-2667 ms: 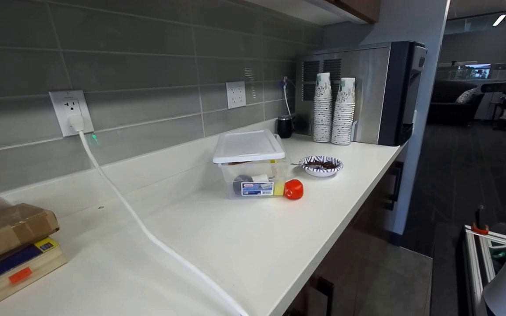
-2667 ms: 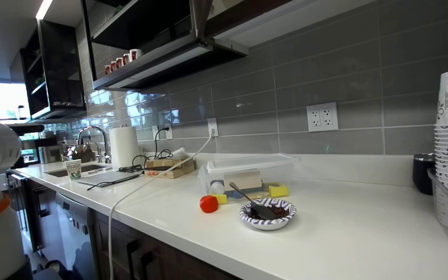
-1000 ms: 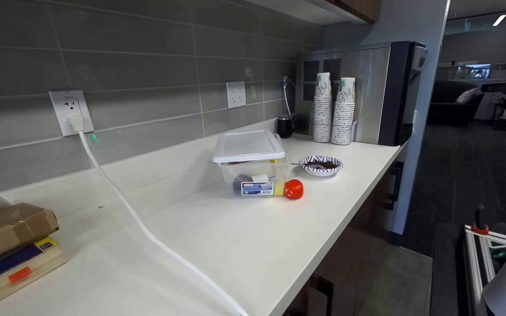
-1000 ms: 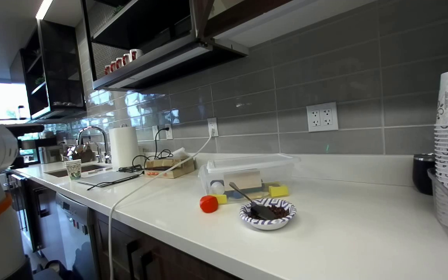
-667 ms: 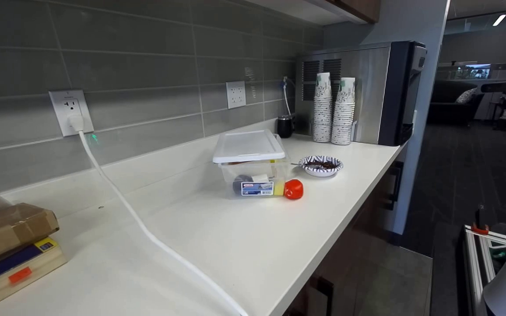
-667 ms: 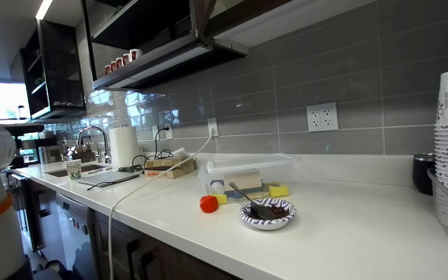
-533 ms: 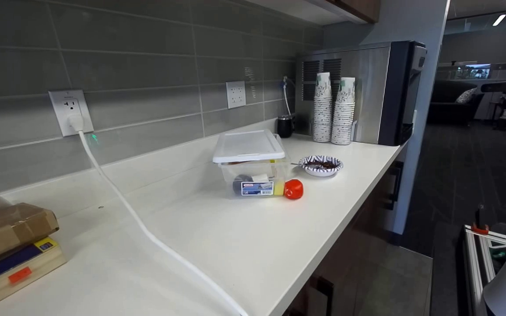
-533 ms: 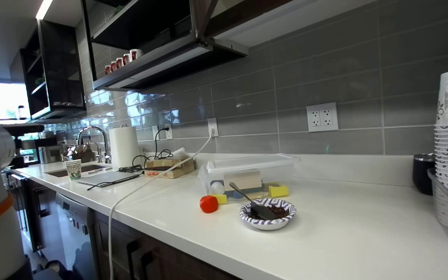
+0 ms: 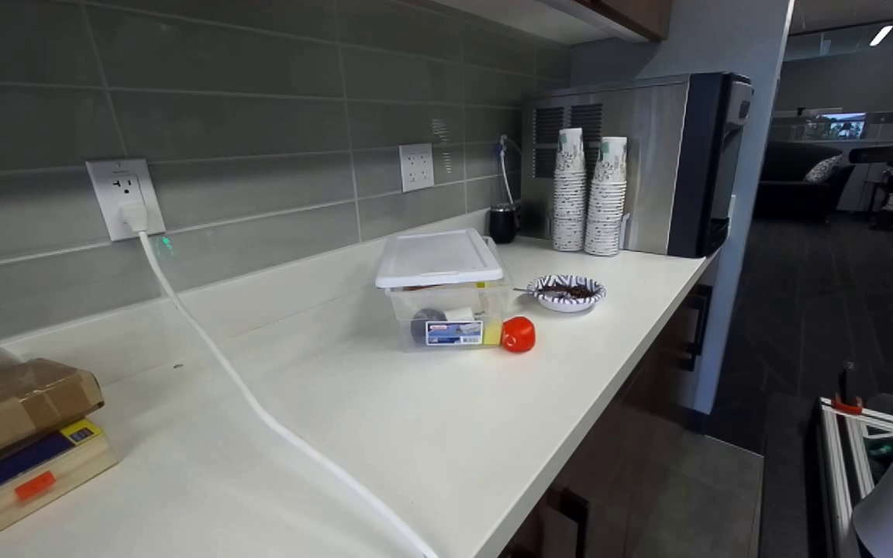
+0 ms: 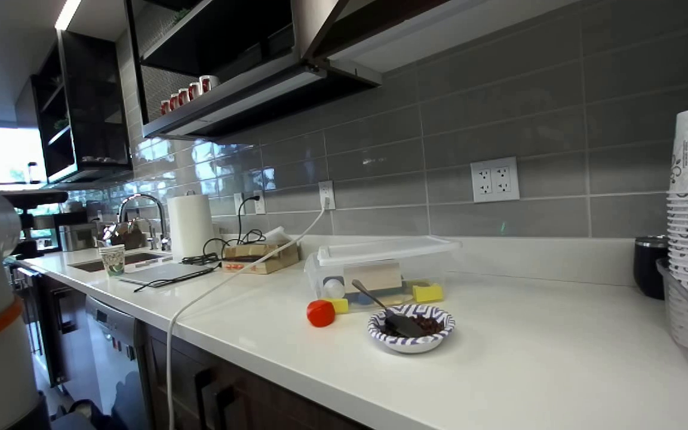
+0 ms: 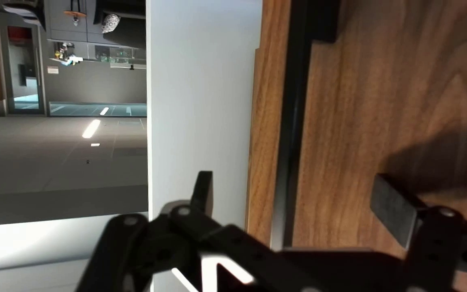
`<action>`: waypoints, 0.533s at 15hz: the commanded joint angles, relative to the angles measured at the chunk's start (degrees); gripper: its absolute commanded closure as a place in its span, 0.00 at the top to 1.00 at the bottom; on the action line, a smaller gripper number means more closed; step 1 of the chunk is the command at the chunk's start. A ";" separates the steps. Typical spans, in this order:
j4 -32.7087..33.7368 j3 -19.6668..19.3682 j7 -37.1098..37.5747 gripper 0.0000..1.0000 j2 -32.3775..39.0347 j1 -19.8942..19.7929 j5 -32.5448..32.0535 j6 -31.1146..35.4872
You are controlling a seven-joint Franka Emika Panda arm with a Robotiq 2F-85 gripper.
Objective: Partially open the cabinet's left door, then close it
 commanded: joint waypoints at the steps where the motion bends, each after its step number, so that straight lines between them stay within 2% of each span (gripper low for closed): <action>1: 2.34 -0.62 2.44 1.00 4.06 1.04 1.37 2.78; 8: 4.46 -0.06 5.70 1.00 9.88 0.74 3.79 5.75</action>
